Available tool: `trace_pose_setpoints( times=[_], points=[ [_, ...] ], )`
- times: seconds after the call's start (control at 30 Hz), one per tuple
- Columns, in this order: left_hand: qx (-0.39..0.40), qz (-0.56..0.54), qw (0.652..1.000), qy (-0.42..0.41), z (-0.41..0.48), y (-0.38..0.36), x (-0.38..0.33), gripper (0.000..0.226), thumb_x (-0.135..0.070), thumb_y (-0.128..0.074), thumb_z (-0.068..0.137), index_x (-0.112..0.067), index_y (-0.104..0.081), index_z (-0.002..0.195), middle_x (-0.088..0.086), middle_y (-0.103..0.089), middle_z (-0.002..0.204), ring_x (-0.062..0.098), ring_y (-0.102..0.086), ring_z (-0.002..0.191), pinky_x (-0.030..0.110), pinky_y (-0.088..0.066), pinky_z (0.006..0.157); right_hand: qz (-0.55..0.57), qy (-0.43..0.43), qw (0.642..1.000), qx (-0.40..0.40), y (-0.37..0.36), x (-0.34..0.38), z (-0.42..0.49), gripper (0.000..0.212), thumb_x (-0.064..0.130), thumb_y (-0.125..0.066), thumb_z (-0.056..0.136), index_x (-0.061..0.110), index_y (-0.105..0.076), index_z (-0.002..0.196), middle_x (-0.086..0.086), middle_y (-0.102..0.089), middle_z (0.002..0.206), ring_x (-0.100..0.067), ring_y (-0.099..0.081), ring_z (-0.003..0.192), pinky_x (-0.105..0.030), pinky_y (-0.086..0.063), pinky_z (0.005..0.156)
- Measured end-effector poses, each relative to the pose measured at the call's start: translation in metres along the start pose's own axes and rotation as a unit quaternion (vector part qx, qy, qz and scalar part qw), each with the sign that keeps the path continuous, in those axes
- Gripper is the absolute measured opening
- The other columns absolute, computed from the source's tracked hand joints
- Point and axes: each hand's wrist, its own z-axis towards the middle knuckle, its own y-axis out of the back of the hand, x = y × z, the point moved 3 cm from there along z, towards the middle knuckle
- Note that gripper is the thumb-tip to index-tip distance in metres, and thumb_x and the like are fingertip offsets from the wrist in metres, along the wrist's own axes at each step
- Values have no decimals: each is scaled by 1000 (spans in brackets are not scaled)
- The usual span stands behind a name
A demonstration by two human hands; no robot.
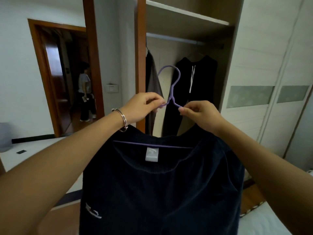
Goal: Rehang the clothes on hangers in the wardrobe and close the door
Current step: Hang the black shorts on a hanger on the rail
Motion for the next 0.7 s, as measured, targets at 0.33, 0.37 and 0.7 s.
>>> trace_pose_setpoints(
  times=[0.33,0.37,0.7],
  points=[
    [40,211,973,89,99,9,117,40,-40,-33,95,-13,-57,113,1,-60,92,16,-56,85,22,-42,66,42,-55,996,-62,13,-89,97,16,33,-60,87,22,-70,89,-7,-62,71,-15,-51,64,-25,-38,61],
    [68,211,972,84,109,4,125,40,-38,-34,96,-10,-59,109,-1,-57,80,13,-53,75,19,-37,59,46,-59,995,-68,15,-98,102,13,33,-60,87,25,-69,90,-9,-66,75,-15,-54,67,-26,-41,65],
    [80,82,993,-39,226,-61,147,37,-32,-42,95,-20,-53,61,-1,-50,60,13,-48,61,25,-32,56,-63,-132,983,-110,27,-152,135,11,30,-59,88,24,-67,91,9,-47,43,-3,-41,51,-14,-33,53]
  ],
)
